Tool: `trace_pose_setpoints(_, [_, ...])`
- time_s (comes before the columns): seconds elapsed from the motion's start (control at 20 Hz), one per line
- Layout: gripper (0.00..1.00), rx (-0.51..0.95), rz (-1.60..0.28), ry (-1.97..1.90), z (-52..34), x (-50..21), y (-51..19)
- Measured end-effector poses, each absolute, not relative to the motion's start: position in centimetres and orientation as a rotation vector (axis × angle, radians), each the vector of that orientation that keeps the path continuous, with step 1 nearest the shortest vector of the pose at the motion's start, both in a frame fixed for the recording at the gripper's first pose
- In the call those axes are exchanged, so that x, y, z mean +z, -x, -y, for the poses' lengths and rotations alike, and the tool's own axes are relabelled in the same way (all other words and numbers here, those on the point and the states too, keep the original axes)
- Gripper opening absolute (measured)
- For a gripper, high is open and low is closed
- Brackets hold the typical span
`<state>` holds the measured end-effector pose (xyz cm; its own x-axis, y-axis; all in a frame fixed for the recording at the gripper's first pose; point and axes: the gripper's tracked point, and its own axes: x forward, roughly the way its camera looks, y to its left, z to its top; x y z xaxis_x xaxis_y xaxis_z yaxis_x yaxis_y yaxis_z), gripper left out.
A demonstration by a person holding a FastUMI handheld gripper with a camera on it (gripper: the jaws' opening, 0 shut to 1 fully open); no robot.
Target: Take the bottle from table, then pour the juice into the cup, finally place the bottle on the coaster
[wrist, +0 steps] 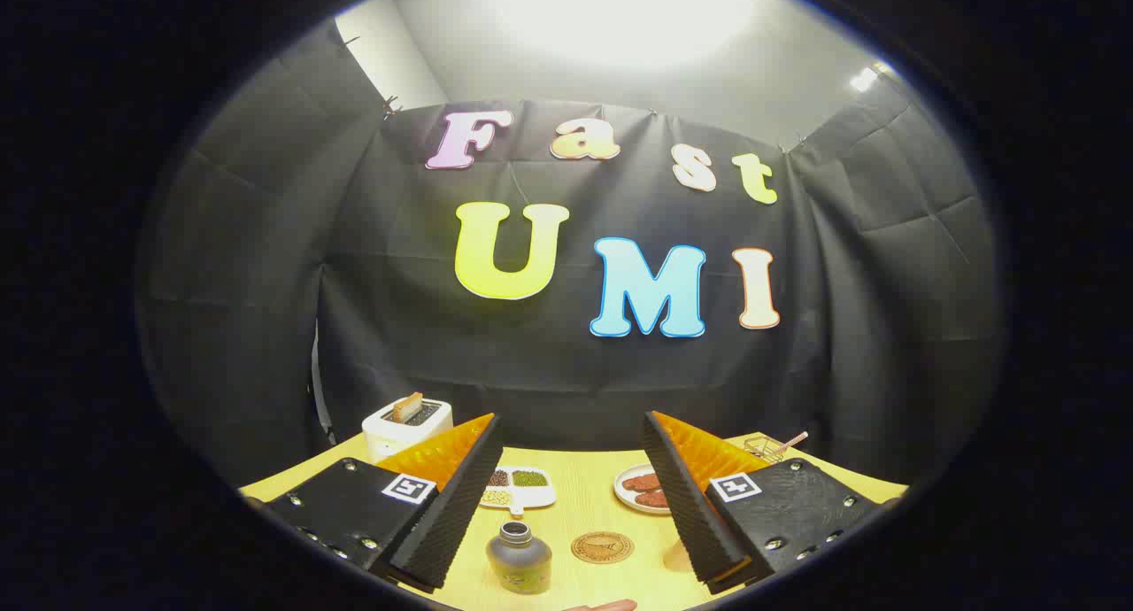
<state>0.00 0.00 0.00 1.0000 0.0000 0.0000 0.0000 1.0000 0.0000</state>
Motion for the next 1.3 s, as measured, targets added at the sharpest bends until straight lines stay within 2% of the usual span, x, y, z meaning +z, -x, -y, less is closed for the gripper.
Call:
trace_pose_setpoints(0.8, [0.97, 0.022, 0.003, -0.095, -0.3, -2.1, -0.4])
trace_pose_setpoints(1.15, [0.97, 0.031, -0.038, -0.053, -0.9, -7.7, -1.4])
trace_pose_setpoints(1.3, [0.98, 0.081, -0.049, -0.071, -2.6, -10.2, -1.7])
